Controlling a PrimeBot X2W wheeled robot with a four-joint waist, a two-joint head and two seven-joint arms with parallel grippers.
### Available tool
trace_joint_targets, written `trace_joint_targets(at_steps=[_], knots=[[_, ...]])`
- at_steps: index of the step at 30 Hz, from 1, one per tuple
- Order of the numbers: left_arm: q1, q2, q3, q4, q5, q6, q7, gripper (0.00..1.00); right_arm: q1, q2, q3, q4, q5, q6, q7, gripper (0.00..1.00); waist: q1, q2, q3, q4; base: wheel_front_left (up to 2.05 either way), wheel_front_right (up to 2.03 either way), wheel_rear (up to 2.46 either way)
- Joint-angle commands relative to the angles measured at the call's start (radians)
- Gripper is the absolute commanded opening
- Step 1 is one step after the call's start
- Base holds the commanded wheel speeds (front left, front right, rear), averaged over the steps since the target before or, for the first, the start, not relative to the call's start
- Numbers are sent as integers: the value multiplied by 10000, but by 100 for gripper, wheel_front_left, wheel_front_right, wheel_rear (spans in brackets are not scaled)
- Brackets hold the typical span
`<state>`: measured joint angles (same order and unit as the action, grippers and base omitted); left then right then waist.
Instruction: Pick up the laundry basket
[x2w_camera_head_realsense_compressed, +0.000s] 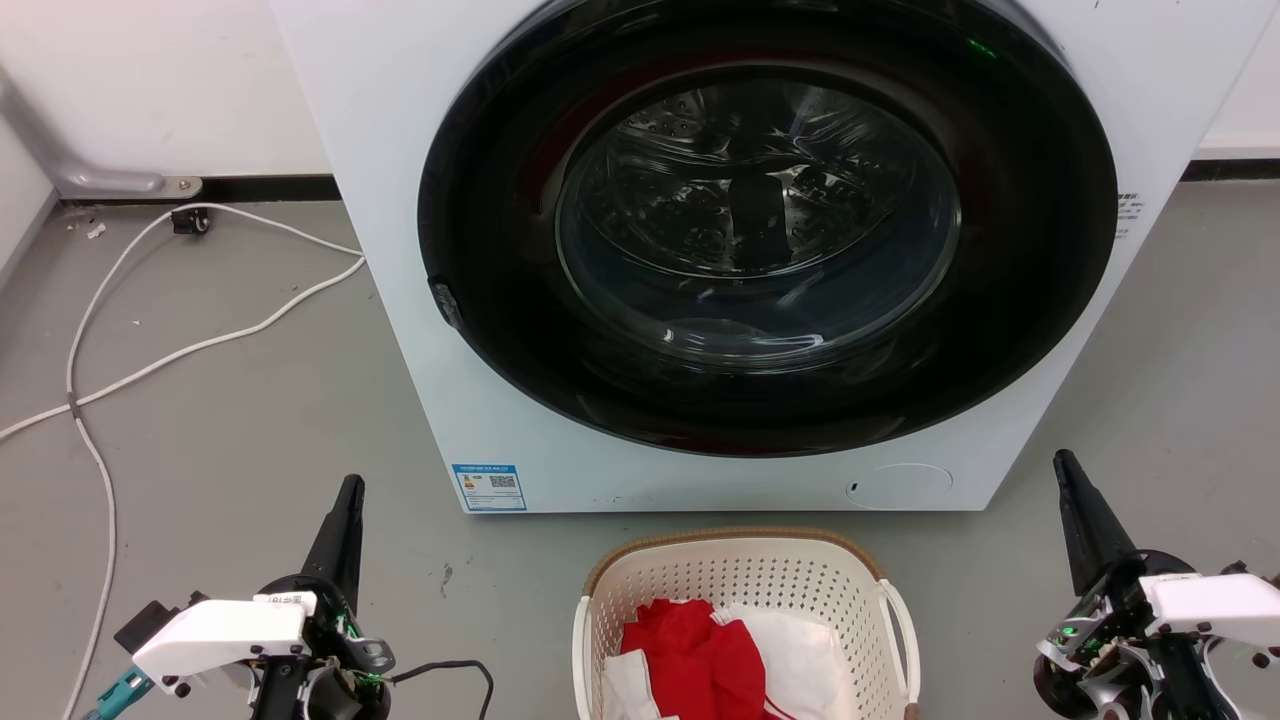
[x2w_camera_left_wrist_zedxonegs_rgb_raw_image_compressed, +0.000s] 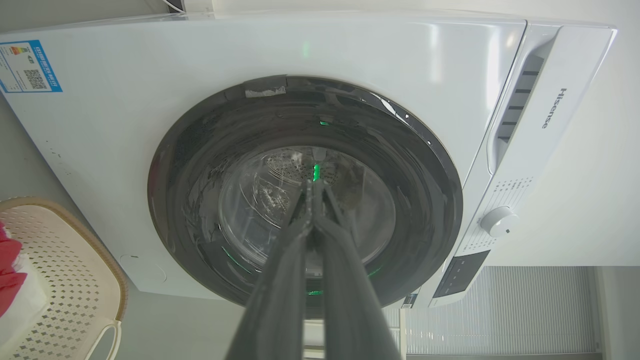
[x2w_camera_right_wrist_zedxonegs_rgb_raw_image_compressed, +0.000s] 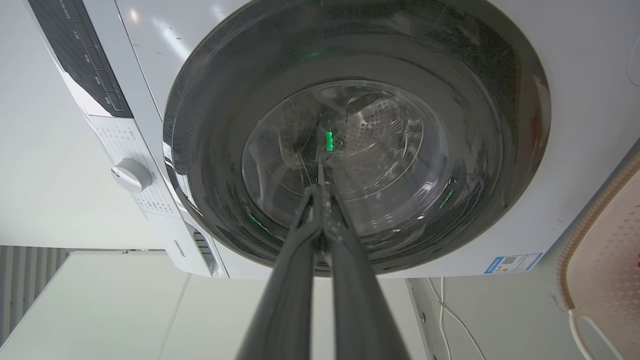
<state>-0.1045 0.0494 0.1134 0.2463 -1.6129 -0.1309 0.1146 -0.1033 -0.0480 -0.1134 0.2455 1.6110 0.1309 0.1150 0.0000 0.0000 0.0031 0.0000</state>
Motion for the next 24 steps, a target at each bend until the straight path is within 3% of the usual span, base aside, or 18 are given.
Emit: trace_joint_targets(at_steps=[1,24], knots=[[-88,16,25,1,-3,-23,23,0,-107,-41,-8,8,40,-3,15,0,0,0,0,0,0,0,0],[-88,16,24,1,-4,-23,22,0,-107,-41,-8,8,40,-3,14,0,0,0,0,0,0,0,0]])
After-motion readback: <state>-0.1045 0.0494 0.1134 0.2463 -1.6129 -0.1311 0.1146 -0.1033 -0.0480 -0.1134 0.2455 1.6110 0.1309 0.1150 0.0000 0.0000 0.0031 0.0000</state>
